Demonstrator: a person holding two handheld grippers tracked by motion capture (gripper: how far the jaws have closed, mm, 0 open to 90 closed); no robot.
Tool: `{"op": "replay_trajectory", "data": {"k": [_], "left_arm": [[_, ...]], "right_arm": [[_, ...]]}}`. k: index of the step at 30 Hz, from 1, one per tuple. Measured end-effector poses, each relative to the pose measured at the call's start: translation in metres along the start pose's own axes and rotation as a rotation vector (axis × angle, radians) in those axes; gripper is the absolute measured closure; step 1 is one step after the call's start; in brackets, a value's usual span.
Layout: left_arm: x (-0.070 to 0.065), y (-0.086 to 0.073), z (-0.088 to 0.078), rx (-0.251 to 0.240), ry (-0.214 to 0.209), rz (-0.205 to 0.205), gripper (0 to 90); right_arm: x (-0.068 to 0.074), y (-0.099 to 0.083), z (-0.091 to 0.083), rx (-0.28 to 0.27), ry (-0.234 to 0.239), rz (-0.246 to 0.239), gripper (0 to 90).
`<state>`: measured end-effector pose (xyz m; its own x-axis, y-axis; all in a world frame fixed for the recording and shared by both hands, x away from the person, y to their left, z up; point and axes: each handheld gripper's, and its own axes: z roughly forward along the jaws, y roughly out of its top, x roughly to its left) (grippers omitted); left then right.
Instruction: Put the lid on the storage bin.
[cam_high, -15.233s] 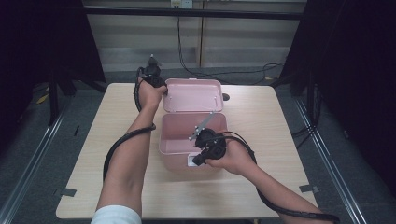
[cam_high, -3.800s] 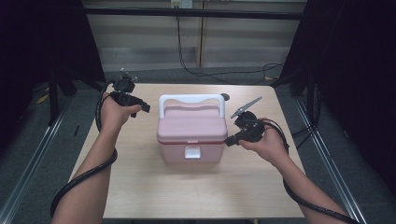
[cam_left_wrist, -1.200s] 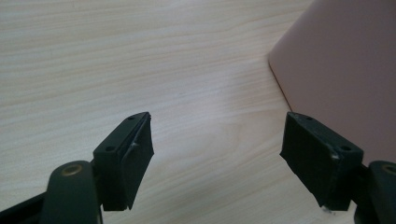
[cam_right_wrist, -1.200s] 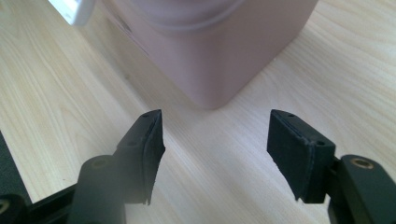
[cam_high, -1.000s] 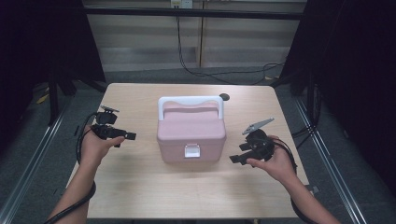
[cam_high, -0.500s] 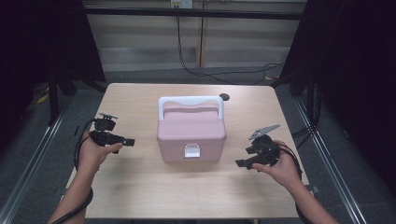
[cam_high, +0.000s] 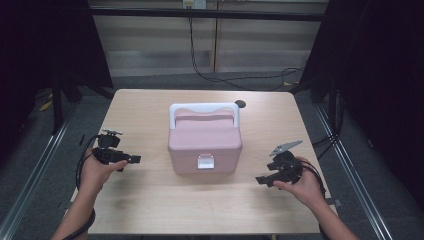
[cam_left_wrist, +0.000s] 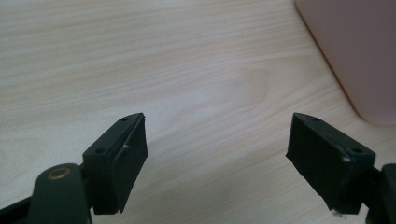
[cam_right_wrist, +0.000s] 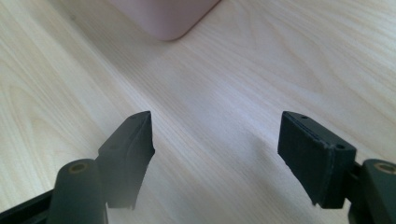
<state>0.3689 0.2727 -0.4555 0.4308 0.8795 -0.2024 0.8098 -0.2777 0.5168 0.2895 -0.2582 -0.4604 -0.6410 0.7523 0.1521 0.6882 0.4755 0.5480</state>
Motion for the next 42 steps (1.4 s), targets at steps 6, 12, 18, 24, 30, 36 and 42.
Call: {"op": "replay_trajectory", "data": {"k": [6,12,18,24,30,36,42], "left_arm": [[0.006,-0.009,0.001,0.006,0.002,0.009,19.7],[0.006,-0.015,0.003,-0.017,0.017,0.007,19.7],[0.008,-0.021,0.005,-0.011,0.022,0.022,19.7],[0.009,-0.025,0.006,-0.016,0.024,0.045,19.7],[0.009,-0.03,0.008,-0.021,0.029,0.06,19.6],[0.01,-0.036,0.009,-0.031,0.033,0.063,19.5],[0.011,-0.041,0.009,-0.034,0.035,0.058,19.4]], "right_arm": [[-0.002,-0.01,0.006,-0.001,-0.018,0.007,25.6],[-0.004,-0.017,0.009,-0.004,-0.024,0.023,24.8],[-0.006,-0.024,0.012,-0.005,-0.028,0.026,24.5],[-0.007,-0.029,0.014,-0.012,-0.038,0.01,24.1],[-0.006,-0.032,0.015,-0.026,-0.054,-0.024,22.5],[-0.003,-0.039,0.017,-0.063,-0.076,-0.058,20.3],[-0.002,-0.044,0.017,-0.1,-0.086,-0.084,20.2]]}}
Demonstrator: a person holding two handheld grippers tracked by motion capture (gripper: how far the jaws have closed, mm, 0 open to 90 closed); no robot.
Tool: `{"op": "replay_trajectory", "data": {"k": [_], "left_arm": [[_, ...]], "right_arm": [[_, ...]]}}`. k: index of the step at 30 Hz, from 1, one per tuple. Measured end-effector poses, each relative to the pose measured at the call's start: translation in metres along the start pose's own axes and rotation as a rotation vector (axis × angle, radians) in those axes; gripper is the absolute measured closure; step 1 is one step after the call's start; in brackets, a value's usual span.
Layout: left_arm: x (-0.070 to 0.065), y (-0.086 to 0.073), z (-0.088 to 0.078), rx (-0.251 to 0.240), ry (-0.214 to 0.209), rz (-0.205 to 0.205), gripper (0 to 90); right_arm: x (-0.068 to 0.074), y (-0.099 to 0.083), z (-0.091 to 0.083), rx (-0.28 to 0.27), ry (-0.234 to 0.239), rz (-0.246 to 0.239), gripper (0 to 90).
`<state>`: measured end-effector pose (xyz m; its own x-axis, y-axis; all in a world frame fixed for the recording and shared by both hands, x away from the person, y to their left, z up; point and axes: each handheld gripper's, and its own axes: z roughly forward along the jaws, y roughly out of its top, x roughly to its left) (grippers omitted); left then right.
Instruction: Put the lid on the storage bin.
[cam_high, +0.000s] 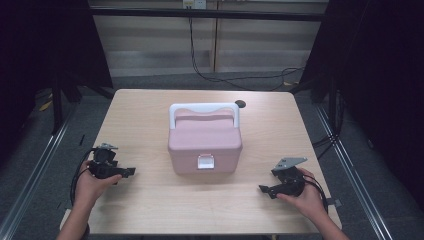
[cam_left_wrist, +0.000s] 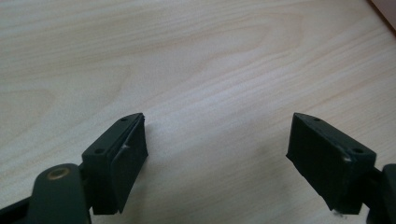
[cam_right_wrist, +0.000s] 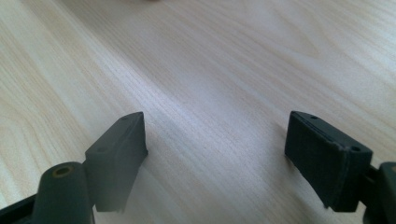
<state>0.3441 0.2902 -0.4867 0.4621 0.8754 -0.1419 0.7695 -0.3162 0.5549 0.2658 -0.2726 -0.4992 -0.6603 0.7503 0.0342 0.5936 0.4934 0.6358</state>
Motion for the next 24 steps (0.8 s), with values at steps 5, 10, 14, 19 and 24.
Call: {"op": "replay_trajectory", "data": {"k": [5,10,14,19,24], "left_arm": [[0.001,-0.003,0.0,-0.008,0.002,0.012,19.0],[0.0,-0.007,0.001,-0.027,0.016,0.055,17.7],[-0.002,-0.011,0.002,-0.05,0.03,0.076,16.0],[-0.003,-0.017,0.002,-0.087,0.038,0.094,15.4],[-0.002,-0.021,0.002,-0.115,0.03,0.106,14.8]], "right_arm": [[0.0,-0.005,0.0,-0.039,-0.001,-0.003,19.6],[0.0,-0.011,0.0,-0.082,-0.006,-0.002,19.5],[0.0,-0.013,0.001,-0.106,-0.008,0.0,19.5],[0.0,-0.017,0.001,-0.129,-0.008,0.001,19.4],[0.0,-0.017,0.001,-0.13,-0.008,0.0,19.3]]}}
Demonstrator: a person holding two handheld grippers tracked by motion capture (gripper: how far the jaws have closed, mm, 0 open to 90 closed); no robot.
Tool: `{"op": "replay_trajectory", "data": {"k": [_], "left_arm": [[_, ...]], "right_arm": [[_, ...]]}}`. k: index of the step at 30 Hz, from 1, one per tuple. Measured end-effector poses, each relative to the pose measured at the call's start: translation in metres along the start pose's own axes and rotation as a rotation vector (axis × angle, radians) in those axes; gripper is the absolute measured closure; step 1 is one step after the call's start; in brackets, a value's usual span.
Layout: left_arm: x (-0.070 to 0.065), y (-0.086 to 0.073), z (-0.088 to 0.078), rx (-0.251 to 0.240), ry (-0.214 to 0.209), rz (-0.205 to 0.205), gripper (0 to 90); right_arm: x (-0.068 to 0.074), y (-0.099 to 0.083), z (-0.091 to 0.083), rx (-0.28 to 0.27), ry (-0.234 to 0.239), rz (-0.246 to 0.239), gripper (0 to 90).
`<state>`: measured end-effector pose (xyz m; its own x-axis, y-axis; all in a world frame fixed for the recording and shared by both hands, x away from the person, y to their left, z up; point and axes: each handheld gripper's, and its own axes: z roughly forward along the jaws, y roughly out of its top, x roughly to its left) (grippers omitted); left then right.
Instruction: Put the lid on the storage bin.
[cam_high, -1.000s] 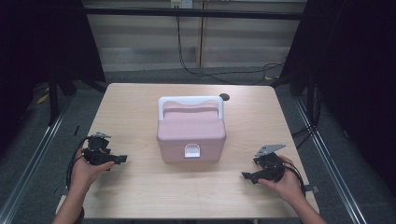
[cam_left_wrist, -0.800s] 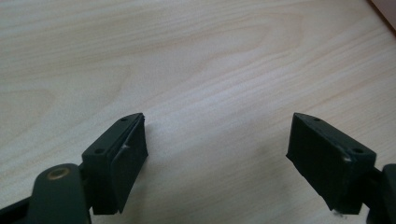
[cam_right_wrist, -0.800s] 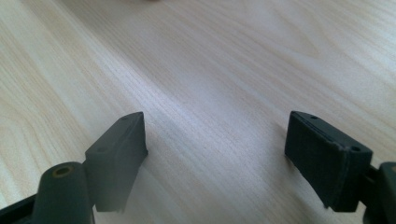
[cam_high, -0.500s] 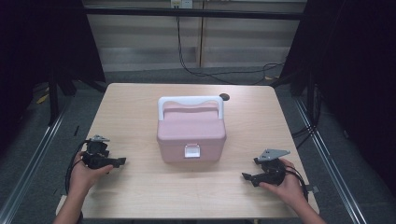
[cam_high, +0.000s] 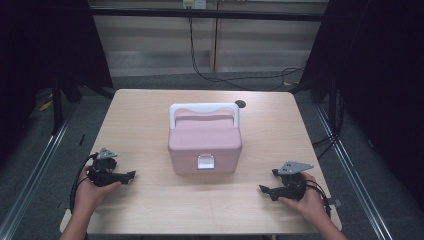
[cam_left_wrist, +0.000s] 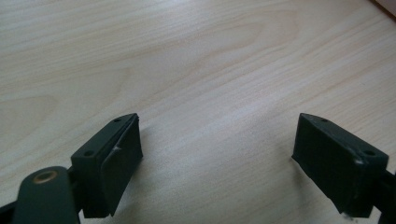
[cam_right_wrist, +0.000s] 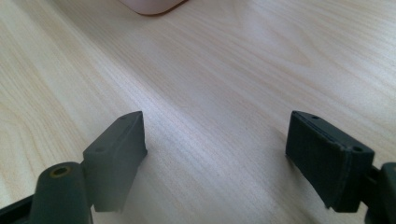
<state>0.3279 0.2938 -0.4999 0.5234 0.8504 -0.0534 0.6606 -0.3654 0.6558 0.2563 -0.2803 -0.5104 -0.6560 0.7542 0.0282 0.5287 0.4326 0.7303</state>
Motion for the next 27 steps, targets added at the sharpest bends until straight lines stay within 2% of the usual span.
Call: {"op": "replay_trajectory", "data": {"k": [7,11,16,23,27], "left_arm": [[-0.0028,-0.0043,0.0013,-0.028,0.004,0.017,12.8],[-0.005,-0.0072,0.0034,-0.041,0.009,0.053,7.6],[-0.0059,-0.0099,0.0047,-0.069,0.006,0.045,5.3],[-0.0062,-0.01,0.0052,-0.069,0.004,0.049,3.9],[-0.0066,-0.0091,0.0062,-0.054,-0.006,0.063,0.1]], "right_arm": [[0.0,0.0,0.0,0.0,0.0,0.0,19.3],[0.0,0.0,0.0,0.0,0.0,0.0,19.3],[0.0,0.0,0.0,0.0,0.0,0.0,19.4],[0.0,0.0,0.0,-0.001,0.0,0.0,19.3],[0.0,0.0,-0.0001,0.001,0.0,0.0,19.0]]}}
